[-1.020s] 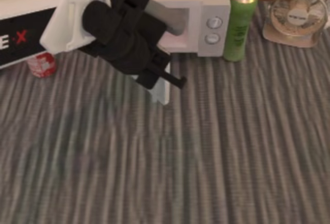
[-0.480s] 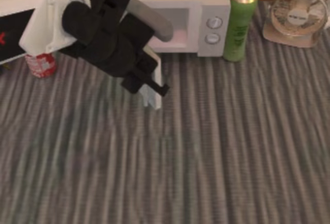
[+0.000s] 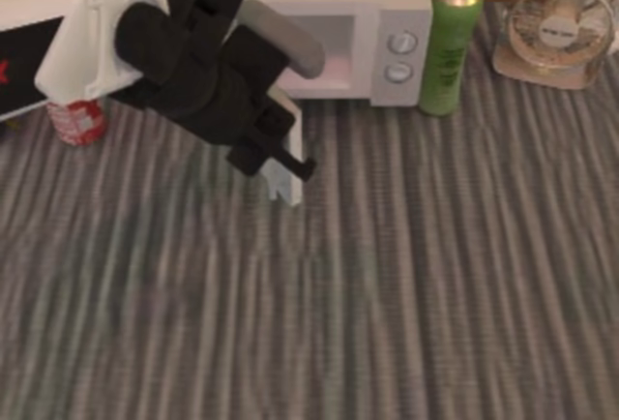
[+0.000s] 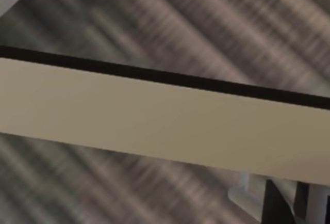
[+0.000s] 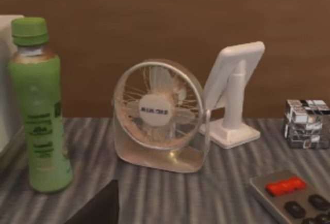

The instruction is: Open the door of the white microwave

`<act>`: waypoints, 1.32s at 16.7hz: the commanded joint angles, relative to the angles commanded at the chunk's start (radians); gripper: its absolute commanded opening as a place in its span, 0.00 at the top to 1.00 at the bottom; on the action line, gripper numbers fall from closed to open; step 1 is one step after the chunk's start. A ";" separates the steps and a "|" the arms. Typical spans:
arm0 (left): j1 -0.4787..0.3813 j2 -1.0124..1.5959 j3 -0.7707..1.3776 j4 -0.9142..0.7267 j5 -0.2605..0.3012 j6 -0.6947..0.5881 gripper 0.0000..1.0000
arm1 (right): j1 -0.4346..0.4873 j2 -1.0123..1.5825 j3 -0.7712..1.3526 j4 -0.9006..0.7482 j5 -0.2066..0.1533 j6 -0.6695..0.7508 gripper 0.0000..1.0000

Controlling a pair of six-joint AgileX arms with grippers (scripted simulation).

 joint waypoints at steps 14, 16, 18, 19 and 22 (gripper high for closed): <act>0.000 0.000 0.000 0.000 0.000 0.000 1.00 | 0.000 0.000 0.000 0.000 0.000 0.000 0.00; -0.003 0.001 -0.003 -0.001 0.007 0.000 1.00 | 0.000 0.000 0.000 0.000 0.000 0.000 0.00; 0.010 -0.005 -0.010 -0.007 0.022 0.031 1.00 | 0.000 0.000 0.000 0.000 0.000 0.000 0.00; 0.020 -0.011 -0.015 -0.011 0.034 0.055 1.00 | 0.000 0.000 0.000 0.000 0.000 0.000 0.00; 0.053 -0.032 -0.030 -0.023 0.073 0.136 1.00 | 0.000 0.000 0.000 0.000 0.000 0.000 0.00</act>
